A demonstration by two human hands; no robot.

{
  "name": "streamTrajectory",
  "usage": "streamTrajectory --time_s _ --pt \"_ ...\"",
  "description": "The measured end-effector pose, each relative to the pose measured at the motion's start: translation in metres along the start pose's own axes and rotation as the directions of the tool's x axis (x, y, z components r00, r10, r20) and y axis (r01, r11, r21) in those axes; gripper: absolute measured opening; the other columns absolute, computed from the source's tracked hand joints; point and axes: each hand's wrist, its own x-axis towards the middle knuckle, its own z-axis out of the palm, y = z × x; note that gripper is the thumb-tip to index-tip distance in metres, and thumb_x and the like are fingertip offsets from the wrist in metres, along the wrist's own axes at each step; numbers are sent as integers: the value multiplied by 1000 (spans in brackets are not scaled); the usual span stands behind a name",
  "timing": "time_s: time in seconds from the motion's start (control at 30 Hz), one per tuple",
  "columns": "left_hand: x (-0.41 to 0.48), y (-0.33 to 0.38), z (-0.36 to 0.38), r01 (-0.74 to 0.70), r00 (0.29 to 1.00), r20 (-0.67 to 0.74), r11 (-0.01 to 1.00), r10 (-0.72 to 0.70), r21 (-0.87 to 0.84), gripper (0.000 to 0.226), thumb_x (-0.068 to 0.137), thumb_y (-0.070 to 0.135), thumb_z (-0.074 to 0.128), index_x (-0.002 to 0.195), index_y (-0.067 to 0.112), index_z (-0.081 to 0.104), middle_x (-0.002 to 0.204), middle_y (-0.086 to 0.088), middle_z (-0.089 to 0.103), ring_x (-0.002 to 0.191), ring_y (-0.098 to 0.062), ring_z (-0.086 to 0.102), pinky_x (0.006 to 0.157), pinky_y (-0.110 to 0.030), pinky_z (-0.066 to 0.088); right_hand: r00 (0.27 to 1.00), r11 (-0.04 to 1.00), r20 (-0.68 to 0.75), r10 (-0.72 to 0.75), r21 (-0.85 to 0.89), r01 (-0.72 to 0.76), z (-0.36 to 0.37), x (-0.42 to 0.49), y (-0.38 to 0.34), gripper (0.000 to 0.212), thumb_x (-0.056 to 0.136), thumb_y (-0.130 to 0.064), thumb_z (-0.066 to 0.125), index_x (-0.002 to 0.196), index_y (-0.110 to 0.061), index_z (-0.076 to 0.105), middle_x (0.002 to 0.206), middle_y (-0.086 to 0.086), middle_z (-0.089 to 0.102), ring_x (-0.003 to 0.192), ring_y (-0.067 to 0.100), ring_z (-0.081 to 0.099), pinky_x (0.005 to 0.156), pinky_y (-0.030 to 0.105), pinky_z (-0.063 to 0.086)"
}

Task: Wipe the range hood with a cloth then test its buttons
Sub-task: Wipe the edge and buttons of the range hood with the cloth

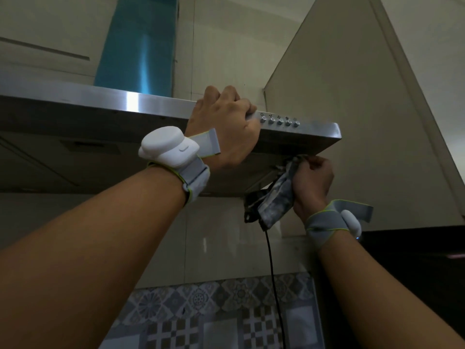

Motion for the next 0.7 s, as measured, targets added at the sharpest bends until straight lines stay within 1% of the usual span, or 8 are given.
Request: streamTrajectory --time_s 0.07,0.13,0.17,0.27,0.37,0.5,0.6,0.7 --pt "0 -1 0 -1 1000 -7 1000 1 -9 58 82 37 26 125 21 62 119 -3 54 114 -25 40 93 -35 33 998 998 -11 62 -33 -62 -5 9 1 10 79 -15 58 86 -20 62 82 -2 66 83 19 64 86 40 55" --pt "0 0 1 5 1000 -7 1000 -6 -14 58 82 37 26 124 22 62 118 -2 54 114 -25 40 93 -35 33 993 993 -11 120 -18 -121 -9 18 0 9 75 -17 59 80 -23 63 84 0 68 85 24 66 86 44 55" --pt "0 0 1 11 1000 -6 1000 -11 -19 57 82 37 27 124 22 62 118 -2 54 114 -25 40 94 -35 33 991 991 -10 132 -10 -132 -9 20 -1 10 74 -17 59 81 -22 64 85 2 69 86 25 67 86 45 56" --pt "0 0 0 20 1000 1 999 -20 -31 58 81 37 26 125 23 62 118 -2 54 115 -26 39 94 -35 33 994 994 2 107 -6 -107 -4 10 -10 12 78 -15 60 89 -15 65 82 1 67 83 22 64 86 41 55" --pt "0 -1 -1 19 1000 14 999 -18 -39 60 81 37 25 127 23 61 118 -2 53 114 -25 39 93 -34 32 996 996 16 91 1 -91 2 -2 -13 6 83 -12 60 88 -16 59 75 -6 60 80 19 59 83 36 52" --pt "0 -3 -1 4 1000 22 999 -3 -41 60 81 38 25 129 23 59 118 -2 53 113 -23 39 91 -33 31 990 991 34 135 -20 -135 -4 6 -12 12 79 -11 60 77 -22 60 79 -2 64 83 23 64 87 43 55" --pt "0 -5 -1 -6 999 32 999 7 -37 61 82 39 24 130 22 58 119 -2 52 112 -22 38 90 -33 31 995 996 -46 87 -12 -88 -15 15 -22 10 81 -11 60 80 -20 63 78 0 64 78 20 62 83 40 55" --pt "0 -4 -2 -8 1000 29 999 9 -37 63 81 39 24 130 22 59 119 -3 53 112 -23 39 93 -36 33 988 998 -142 -65 9 67 -29 22 -35 12 86 -15 60 79 -24 55 77 2 62 73 17 57 78 38 53"
